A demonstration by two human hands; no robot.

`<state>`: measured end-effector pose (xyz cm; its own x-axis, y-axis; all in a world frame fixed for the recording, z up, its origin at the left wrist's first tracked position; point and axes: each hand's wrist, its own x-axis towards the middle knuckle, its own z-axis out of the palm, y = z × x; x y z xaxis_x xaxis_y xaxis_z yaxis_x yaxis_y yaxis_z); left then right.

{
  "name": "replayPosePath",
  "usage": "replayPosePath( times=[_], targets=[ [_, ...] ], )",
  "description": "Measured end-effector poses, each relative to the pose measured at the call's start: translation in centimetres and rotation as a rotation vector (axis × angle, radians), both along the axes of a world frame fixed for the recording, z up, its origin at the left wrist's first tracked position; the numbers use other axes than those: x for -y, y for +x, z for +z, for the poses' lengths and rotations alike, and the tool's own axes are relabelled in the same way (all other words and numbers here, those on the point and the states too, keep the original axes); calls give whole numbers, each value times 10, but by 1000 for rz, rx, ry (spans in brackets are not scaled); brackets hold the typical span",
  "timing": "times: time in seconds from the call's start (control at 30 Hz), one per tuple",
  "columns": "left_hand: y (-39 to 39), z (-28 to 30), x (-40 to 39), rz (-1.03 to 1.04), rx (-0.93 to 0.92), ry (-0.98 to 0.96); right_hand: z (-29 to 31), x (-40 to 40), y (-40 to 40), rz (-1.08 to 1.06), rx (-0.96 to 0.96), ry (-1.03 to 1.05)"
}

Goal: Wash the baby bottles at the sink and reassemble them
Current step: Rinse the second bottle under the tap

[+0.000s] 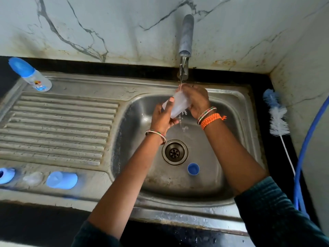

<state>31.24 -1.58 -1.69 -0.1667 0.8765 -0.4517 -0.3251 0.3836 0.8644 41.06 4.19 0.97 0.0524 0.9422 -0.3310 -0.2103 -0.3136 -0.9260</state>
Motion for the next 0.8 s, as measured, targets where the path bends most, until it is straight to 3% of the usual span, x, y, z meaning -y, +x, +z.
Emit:
replayPosePath(
  times=[0.07,0.13,0.2,0.3,0.37,0.43,0.53,0.6,0.7,0.8],
  targets=[
    [8,-8,4,106,-111,141,1,-2,-8,-18,186,14],
    [12,-11,7,171,-94,171,7,-3,-15,44,311,50],
    [9,-9,3,171,92,39,12,-3,-15,212,101,83],
    [-8,4,-4,-94,422,-174,14,-8,-9,399,-305,112],
    [-10,11,-9,-160,483,-236,9,-12,-8,350,-356,103],
    [0,21,-15,-42,456,-230,5,-18,-13,147,-188,88],
    [21,23,-21,190,245,-103,3,-23,-25,-148,206,59],
    [24,21,-23,233,258,-66,6,-21,-25,-32,75,81],
    [8,23,-25,-43,525,-220,12,-13,-7,370,-259,156],
    [-3,25,-24,-190,709,-347,12,-9,8,524,-282,164]
  ],
)
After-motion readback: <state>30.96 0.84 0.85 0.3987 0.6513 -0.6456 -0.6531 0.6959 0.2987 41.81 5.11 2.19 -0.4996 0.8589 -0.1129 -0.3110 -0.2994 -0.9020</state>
